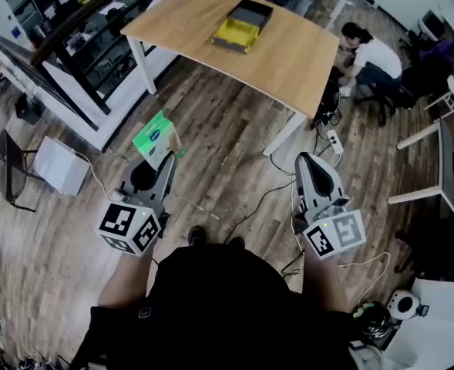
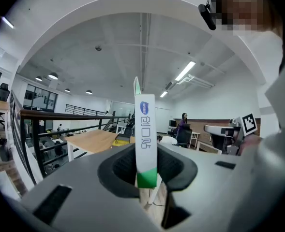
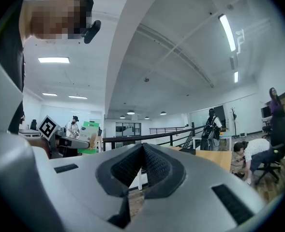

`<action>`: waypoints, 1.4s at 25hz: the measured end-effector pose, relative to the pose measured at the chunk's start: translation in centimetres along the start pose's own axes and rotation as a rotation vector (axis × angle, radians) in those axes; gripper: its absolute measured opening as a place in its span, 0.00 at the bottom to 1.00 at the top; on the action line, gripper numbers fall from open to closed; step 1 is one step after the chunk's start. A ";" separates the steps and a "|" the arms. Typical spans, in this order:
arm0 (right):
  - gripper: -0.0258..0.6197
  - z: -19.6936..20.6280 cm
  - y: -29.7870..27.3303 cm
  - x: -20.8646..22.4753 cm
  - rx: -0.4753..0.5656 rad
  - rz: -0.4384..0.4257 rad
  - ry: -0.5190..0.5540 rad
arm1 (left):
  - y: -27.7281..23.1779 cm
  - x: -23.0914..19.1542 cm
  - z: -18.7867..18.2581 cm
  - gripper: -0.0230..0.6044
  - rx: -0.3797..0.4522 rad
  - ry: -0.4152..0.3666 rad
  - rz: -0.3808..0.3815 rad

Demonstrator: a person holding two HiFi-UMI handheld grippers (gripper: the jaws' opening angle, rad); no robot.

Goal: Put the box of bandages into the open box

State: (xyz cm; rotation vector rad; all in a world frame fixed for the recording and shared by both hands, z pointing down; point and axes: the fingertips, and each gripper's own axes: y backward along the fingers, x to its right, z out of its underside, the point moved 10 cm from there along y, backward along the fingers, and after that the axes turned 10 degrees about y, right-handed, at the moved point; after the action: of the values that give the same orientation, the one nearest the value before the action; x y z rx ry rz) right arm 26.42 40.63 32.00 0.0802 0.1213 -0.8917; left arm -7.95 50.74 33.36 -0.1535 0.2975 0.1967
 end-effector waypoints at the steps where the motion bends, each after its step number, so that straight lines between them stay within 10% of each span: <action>1: 0.09 -0.3 -0.4 -0.5 0.005 -0.006 -0.001 | 0.3 -0.6 -0.2 0.18 0.003 0.000 -0.001; 16: 0.10 -1.2 -6.7 -6.0 -0.012 -0.033 -0.049 | 1.9 -8.8 -0.8 0.18 -0.008 0.034 0.031; 35: 0.10 6.1 -25.2 12.9 -0.025 -0.119 -0.169 | -21.2 -14.2 -4.5 0.18 -0.071 0.058 -0.051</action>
State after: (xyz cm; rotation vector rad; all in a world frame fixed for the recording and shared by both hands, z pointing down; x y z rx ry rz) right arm 15.20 14.15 35.72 -0.0257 -0.0208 -1.0116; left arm -17.96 26.98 35.98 -0.2371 0.3443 0.1526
